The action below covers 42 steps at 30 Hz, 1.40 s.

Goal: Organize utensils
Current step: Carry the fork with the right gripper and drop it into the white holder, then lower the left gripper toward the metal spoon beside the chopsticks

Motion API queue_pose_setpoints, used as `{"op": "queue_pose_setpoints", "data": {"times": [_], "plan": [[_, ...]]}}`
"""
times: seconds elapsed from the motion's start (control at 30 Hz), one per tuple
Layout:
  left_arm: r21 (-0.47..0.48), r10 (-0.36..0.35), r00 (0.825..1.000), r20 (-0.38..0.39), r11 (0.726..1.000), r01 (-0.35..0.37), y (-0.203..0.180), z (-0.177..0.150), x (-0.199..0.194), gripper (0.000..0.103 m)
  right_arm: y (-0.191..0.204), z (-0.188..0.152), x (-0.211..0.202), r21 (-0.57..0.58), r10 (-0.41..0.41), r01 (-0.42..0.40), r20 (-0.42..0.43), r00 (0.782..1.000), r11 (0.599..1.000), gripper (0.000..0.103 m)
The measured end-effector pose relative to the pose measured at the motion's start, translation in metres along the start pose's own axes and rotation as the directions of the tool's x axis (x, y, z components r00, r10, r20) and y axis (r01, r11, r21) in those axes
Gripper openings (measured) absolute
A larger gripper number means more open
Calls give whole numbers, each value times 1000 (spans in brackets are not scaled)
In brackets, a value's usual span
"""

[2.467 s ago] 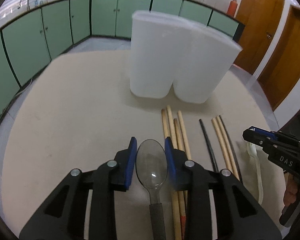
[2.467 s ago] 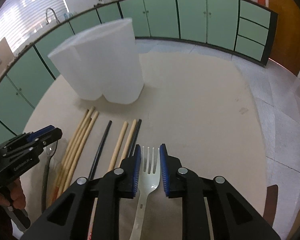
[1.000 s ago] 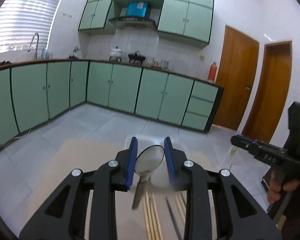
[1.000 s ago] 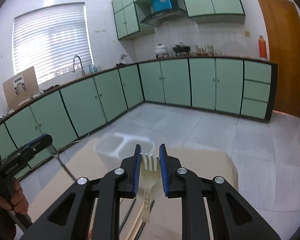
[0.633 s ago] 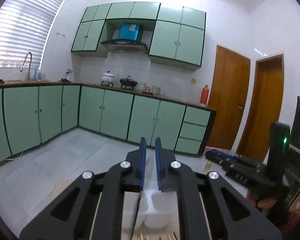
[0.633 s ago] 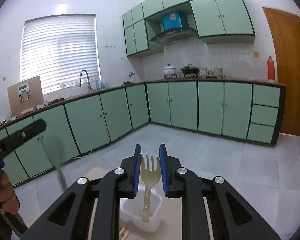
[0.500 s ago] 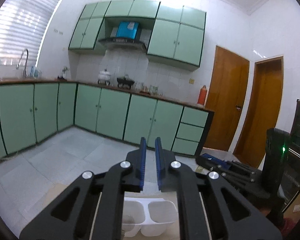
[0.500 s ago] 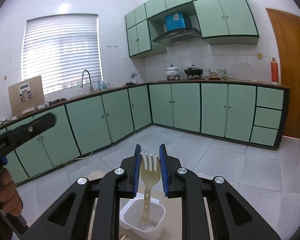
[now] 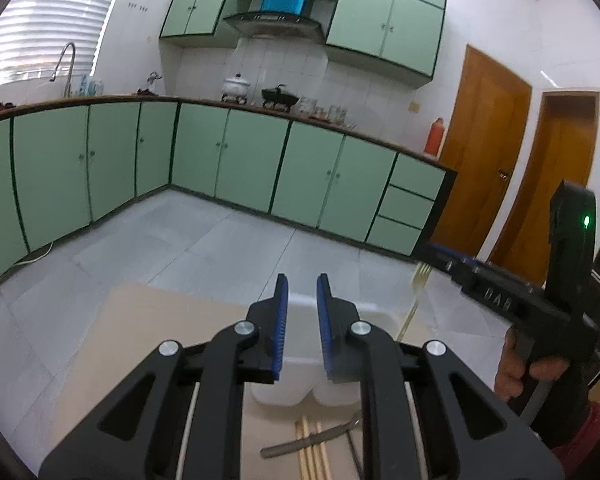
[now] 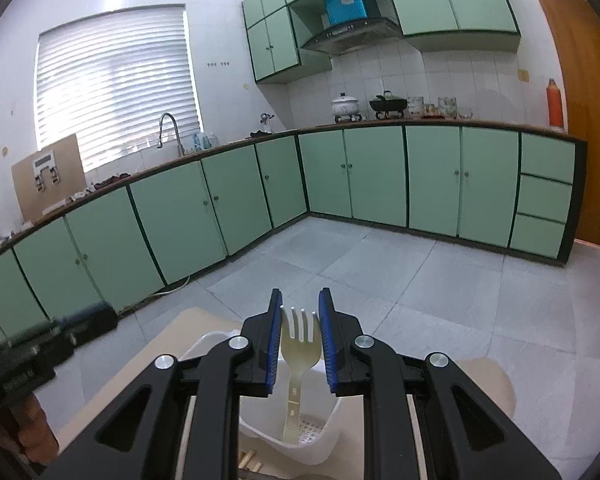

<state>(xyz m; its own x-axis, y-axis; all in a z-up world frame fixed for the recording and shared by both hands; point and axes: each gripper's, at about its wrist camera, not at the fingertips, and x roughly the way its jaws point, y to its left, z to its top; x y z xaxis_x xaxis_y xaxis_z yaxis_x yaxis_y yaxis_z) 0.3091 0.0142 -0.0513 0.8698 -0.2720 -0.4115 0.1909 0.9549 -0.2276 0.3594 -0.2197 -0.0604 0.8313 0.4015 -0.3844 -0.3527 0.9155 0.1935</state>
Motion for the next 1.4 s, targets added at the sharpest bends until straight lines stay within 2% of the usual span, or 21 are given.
{"op": "queue_pose_setpoints", "data": {"times": [0.07, 0.17, 0.37, 0.5, 0.67, 0.77, 0.83, 0.87, 1.07, 1.17, 1.3, 1.4], "plan": [[8, 19, 1000, -14, 1000, -19, 3, -6, 1, 19, 3, 0, 2, -4, -7, 7, 6, 1000, 1000, 18], [26, 36, 999, -28, 999, -36, 4, -10, 3, 19, 8, 1, 0, -26, -18, 19, 21, 1000, 999, 18], [56, 42, 999, 1, 998, -42, 0, 2, 8, 19, 11, 16, -7, -31, -27, 29, 80, 996, 999, 18], [69, 48, 999, 7, 996, -48, -2, 8, 17, 23, 13, 15, 1, -59, -57, 62, 83, 995, 996, 18], [75, 62, 998, -14, 995, -61, 1, 7, 31, 23, 15, -4, 19, -86, -82, 86, 41, 996, 993, 18], [76, 72, 997, -30, 995, -70, 2, 5, 36, 23, 14, -13, 27, -75, -46, 46, -5, 999, 996, 19], [75, 77, 996, -36, 994, -75, 3, 4, 36, 23, 13, -20, 27, -62, -19, 18, -30, 999, 998, 25], [77, 81, 996, -37, 994, -78, 3, 2, 35, 23, 12, -24, 25, -55, -16, 15, -35, 999, 998, 34], [88, 98, 994, -44, 992, -94, 8, -8, 24, 33, 1, -41, -5, 14, -32, 32, -32, 999, 999, 39], [91, 100, 993, -62, 991, -94, 11, -18, 17, 37, -5, -51, -20, 43, -47, 50, -56, 997, 998, 41], [94, 100, 988, -117, 992, -89, 15, -42, 11, 45, -15, -74, -40, 90, -60, 70, -108, 992, 993, 43], [101, 104, 975, -197, 991, -85, 19, -69, 16, 46, -20, -91, -50, 118, -79, 97, -148, 986, 988, 43]]}}
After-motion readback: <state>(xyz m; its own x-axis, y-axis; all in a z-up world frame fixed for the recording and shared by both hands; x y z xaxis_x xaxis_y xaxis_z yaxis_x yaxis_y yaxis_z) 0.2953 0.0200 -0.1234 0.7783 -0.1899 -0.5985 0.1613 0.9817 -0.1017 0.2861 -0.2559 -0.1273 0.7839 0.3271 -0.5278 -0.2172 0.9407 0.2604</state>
